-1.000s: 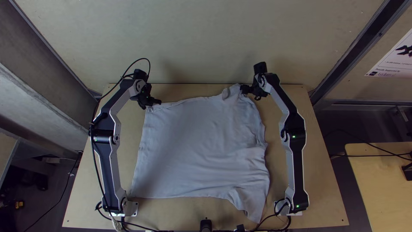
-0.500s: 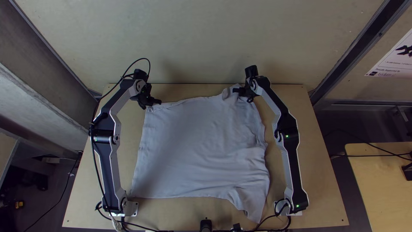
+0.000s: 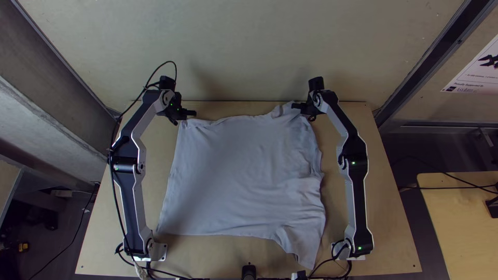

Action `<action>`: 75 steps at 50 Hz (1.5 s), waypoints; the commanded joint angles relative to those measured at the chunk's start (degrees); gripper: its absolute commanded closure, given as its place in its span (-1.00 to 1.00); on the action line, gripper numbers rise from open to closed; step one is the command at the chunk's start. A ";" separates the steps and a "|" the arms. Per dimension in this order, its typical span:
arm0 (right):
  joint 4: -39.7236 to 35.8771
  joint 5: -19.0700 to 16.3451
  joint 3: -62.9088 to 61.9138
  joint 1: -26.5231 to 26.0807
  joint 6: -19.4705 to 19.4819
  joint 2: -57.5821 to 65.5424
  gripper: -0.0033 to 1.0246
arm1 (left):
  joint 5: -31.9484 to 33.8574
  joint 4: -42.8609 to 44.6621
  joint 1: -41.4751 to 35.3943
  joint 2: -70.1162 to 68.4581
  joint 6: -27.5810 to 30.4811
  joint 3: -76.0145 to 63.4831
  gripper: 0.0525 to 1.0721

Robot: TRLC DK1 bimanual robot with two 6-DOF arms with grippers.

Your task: Fold the t-shirt

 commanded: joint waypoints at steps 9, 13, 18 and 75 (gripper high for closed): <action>6.73 0.33 -0.22 -1.01 0.29 -2.74 0.95 | 0.48 -0.08 0.61 4.69 -3.29 6.90 0.94; 9.99 0.42 0.04 -1.10 0.38 -2.47 0.95 | 0.48 0.97 1.23 6.19 -3.38 7.69 0.94; 12.18 0.42 1.09 -1.10 0.29 -1.95 0.95 | 0.39 2.38 2.37 7.86 -4.08 8.13 0.94; 4.62 -1.78 -3.12 1.98 0.73 -11.61 0.95 | 7.33 -4.66 1.93 -1.99 -7.16 6.28 0.94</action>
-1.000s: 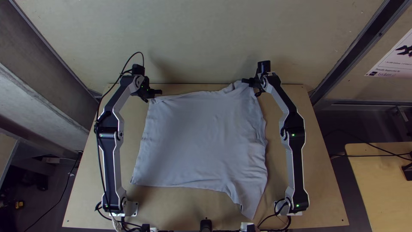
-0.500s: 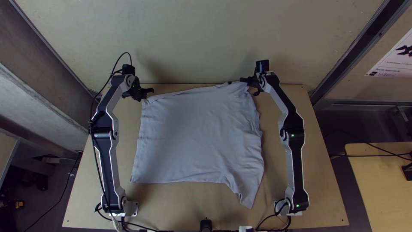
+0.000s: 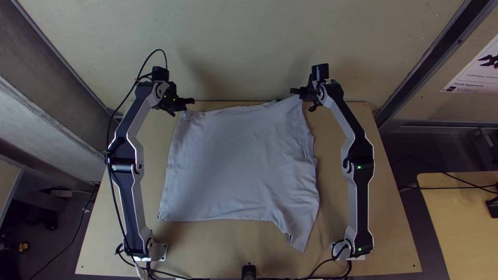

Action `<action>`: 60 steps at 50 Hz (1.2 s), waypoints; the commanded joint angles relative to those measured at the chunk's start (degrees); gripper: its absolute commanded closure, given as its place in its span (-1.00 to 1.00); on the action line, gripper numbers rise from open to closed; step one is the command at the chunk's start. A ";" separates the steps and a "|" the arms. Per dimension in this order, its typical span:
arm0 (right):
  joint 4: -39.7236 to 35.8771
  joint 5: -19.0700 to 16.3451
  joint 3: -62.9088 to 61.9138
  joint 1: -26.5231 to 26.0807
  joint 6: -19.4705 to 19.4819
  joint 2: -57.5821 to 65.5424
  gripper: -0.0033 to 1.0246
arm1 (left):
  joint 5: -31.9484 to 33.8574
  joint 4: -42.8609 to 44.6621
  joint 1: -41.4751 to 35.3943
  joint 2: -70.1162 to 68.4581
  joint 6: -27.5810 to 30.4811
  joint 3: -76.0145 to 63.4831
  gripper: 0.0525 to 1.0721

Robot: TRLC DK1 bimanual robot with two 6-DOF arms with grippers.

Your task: Fold the t-shirt

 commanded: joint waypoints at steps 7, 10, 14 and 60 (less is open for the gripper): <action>-4.07 -0.34 -5.74 0.08 0.71 -5.94 0.95 | 1.19 -2.54 2.40 -1.59 2.21 -2.47 0.94; -5.03 -0.43 -7.06 0.08 0.71 -6.82 0.95 | 1.55 -2.80 3.10 -1.86 2.29 -3.52 0.94; -5.12 -0.60 -10.31 0.16 0.62 -8.76 0.95 | 1.72 -3.24 3.80 -2.21 2.65 -4.58 0.94; -0.55 -0.69 -42.48 0.34 -1.05 -29.32 0.95 | 5.15 0.45 10.31 -10.29 7.39 -20.05 0.94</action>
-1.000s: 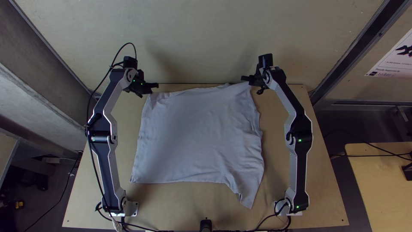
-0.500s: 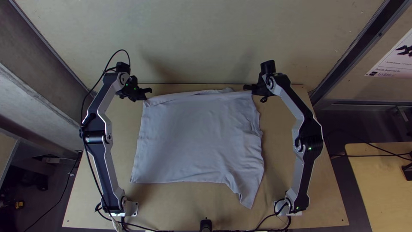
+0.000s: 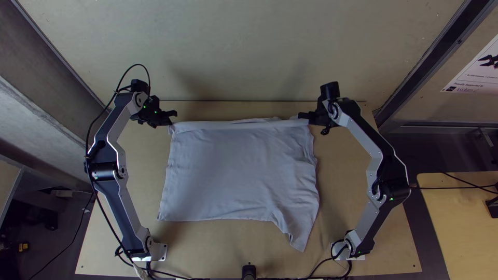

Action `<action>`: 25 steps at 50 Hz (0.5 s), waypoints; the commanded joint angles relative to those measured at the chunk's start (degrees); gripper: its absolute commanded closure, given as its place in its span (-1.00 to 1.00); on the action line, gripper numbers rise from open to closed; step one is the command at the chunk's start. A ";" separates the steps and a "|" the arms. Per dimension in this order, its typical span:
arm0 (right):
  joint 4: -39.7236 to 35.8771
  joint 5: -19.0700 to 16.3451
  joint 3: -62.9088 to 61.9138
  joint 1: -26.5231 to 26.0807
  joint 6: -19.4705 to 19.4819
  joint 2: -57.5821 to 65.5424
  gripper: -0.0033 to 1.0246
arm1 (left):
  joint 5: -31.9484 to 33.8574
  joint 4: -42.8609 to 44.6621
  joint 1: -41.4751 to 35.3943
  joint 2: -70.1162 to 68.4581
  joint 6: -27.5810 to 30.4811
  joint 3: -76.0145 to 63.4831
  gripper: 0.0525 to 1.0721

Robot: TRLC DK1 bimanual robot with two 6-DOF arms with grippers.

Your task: Fold the t-shirt

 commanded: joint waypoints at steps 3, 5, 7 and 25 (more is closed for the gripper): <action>1.79 -0.14 -6.28 -0.19 -0.89 -3.45 0.95 | 0.01 0.78 1.78 -2.45 1.78 -3.79 0.94; 2.50 -0.14 -7.95 -0.19 -0.98 -4.06 0.95 | 0.01 1.22 1.87 -2.71 1.87 -4.67 0.94; 2.85 -0.14 -9.18 -0.19 -0.98 -4.50 0.95 | 0.01 2.01 1.96 -3.33 2.04 -6.08 0.94; 4.96 0.03 -18.84 -0.36 -2.92 -7.32 0.95 | 0.63 5.35 1.52 -6.05 2.22 -13.20 0.94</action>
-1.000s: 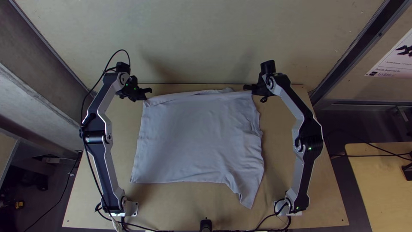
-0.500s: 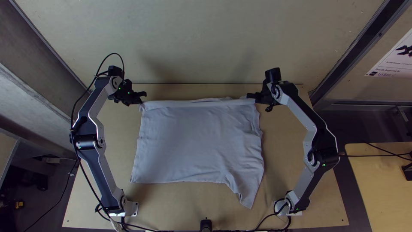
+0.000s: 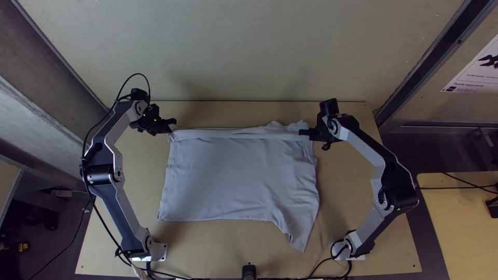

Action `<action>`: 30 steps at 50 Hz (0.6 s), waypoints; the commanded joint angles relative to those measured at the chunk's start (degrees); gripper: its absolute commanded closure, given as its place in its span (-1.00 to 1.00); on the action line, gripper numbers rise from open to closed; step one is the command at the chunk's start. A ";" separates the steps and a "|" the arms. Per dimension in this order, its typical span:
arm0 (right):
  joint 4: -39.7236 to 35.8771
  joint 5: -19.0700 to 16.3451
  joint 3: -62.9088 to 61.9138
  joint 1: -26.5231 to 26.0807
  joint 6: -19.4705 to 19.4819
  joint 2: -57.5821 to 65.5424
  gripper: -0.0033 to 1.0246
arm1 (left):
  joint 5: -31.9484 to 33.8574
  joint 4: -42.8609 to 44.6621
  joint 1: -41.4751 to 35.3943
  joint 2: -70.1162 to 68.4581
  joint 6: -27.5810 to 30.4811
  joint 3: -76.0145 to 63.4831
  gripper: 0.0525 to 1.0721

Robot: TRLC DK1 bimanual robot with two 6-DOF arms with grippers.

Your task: Fold the t-shirt

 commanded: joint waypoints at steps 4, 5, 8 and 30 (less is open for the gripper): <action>1.64 0.95 -5.94 -0.34 -1.96 -2.07 0.95 | 0.02 1.79 0.16 -3.43 1.13 -5.12 0.94; 1.90 1.04 -6.47 -0.34 -1.96 -2.07 0.95 | 0.02 2.06 0.08 -3.52 1.13 -5.56 0.94; 3.22 1.22 -8.31 -0.34 -2.22 -1.98 0.95 | 0.02 2.94 -0.10 -3.79 1.13 -6.88 0.94; 6.74 4.82 -11.39 -2.54 -1.87 -2.16 -0.96 | -0.25 3.90 -0.54 -6.77 -0.11 -10.66 -0.61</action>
